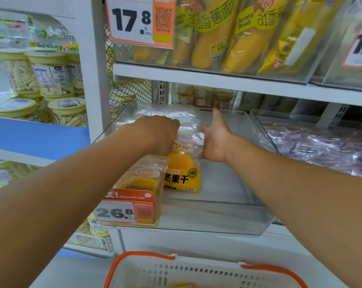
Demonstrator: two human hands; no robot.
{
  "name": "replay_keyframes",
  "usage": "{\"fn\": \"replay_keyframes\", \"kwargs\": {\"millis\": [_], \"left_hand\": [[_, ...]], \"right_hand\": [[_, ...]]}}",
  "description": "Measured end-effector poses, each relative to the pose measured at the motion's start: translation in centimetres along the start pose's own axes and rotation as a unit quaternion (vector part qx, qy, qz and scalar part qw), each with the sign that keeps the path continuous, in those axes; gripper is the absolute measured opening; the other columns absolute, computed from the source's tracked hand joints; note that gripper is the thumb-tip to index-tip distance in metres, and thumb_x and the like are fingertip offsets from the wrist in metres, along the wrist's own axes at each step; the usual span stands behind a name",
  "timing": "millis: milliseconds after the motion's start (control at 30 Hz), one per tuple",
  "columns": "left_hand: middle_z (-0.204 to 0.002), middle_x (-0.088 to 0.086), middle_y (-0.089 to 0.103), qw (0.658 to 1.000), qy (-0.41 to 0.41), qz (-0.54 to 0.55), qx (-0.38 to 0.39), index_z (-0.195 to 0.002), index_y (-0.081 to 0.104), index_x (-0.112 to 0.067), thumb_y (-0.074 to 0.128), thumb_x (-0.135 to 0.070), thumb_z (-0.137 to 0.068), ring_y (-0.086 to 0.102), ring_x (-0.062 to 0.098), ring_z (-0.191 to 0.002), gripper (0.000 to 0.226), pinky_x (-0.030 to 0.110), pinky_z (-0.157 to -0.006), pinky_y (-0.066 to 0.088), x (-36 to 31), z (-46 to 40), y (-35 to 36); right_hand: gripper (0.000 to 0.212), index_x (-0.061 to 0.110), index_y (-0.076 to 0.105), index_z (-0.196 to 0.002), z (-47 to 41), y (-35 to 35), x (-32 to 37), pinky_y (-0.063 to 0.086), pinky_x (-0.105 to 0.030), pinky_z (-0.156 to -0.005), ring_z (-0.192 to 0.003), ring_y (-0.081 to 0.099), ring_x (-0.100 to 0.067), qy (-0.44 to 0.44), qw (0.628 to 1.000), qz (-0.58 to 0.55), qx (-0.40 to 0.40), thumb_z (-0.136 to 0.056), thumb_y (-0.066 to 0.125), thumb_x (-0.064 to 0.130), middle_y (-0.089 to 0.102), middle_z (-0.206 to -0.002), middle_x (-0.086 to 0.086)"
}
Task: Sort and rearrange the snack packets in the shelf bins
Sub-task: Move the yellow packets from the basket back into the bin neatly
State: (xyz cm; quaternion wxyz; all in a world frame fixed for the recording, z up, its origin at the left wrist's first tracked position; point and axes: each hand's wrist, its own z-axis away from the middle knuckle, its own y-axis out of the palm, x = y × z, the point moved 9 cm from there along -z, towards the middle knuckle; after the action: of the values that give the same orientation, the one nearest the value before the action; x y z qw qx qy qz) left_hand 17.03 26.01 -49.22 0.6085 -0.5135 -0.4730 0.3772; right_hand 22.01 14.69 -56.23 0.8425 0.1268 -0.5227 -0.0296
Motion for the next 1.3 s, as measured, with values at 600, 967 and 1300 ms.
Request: {"fn": "replay_keyframes", "kwargs": {"millis": [600,967,1300], "left_hand": [[-0.104,0.005,0.057,0.995,-0.025,-0.008,-0.091,-0.098,0.061,-0.014,0.064,-0.022,-0.094,0.060,0.027,-0.091,0.010,0.036,-0.069,0.045,1.0,0.1,-1.6],[-0.107,0.006,0.060,0.993,-0.006,0.102,-0.057,-0.117,0.056,-0.017,0.071,-0.024,-0.091,0.056,0.028,-0.099,0.030,0.043,-0.084,0.051,1.2,0.1,-1.4],[-0.150,0.008,0.041,0.999,-0.034,0.008,0.019,-0.152,0.026,-0.012,0.058,-0.021,-0.095,0.042,0.030,-0.134,0.066,0.047,-0.105,0.044,1.4,-1.0,0.8]], "right_hand": [[0.053,0.010,0.057,-0.118,3.4,-0.7,-2.6,0.051,-0.050,-0.099,-0.127,0.056,-0.032,0.017,0.959,0.275,0.062,-0.082,0.046,-0.027,0.056,-0.141,-0.012],[0.105,0.018,0.043,-0.123,0.4,-0.8,-3.5,0.057,-0.042,-0.092,-0.114,0.060,-0.021,-0.141,0.898,0.411,-0.062,-0.036,0.103,0.021,0.061,-0.121,0.002],[0.108,0.016,0.028,-0.133,0.7,-0.7,-4.4,0.047,-0.039,-0.100,-0.123,0.049,-0.029,-0.104,0.864,0.481,-0.103,-0.054,0.098,0.036,0.042,-0.132,-0.008]]}}
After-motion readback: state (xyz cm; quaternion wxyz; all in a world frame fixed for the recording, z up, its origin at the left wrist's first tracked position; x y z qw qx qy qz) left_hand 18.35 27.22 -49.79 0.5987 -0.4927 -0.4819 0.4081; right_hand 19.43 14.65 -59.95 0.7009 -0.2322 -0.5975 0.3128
